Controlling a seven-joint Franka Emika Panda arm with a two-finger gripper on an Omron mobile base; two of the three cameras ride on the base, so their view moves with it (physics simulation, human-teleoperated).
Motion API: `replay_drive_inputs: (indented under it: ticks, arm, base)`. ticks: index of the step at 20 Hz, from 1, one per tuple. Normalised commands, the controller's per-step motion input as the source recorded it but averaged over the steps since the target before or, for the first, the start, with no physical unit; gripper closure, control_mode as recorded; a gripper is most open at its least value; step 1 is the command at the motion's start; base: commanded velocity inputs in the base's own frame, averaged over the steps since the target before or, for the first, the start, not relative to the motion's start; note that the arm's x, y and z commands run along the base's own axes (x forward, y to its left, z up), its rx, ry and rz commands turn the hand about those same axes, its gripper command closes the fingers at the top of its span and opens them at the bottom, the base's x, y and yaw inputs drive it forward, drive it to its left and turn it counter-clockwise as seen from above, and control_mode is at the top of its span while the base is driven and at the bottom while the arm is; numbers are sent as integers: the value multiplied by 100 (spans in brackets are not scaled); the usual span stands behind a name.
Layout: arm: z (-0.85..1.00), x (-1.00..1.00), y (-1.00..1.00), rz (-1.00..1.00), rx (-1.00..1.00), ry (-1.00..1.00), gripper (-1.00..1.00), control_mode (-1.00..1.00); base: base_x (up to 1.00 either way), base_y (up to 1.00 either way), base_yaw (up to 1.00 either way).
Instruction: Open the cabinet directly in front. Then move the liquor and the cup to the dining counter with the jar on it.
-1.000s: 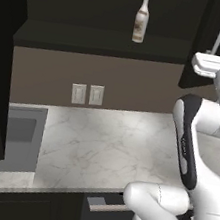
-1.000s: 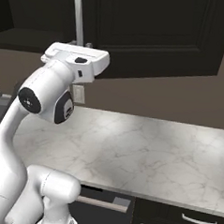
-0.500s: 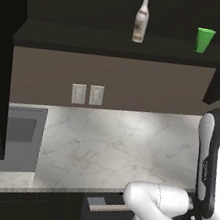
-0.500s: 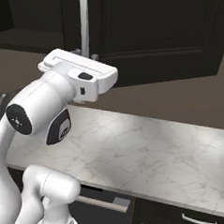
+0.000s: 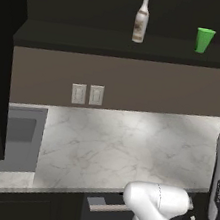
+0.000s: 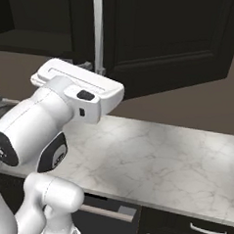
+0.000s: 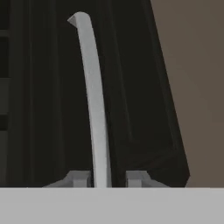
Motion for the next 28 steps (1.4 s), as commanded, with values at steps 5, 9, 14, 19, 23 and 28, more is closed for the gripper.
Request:
replay_drive_inputs:
  ticks: [5, 9, 14, 19, 23, 28]
  arm:
    - [0, -100, 0, 0, 0, -3, -100, -100]
    - [0, -100, 34, 0, -5, 0, -100, -100]
    - [-13, -35, 100, -1, -30, 16, -100, -100]
    - [-15, 36, 100, -6, -28, 30, -100, -100]
    - [0, 90, 90, -5, -17, 26, -100, -100]
    - [-3, 100, 31, -15, -10, 12, -100, -100]
  base:
    - [0, 0, 0]
    - [0, 0, 0]
    - [0, 0, 0]
    - [0, 0, 0]
    - [0, 0, 0]
    - [0, 0, 0]
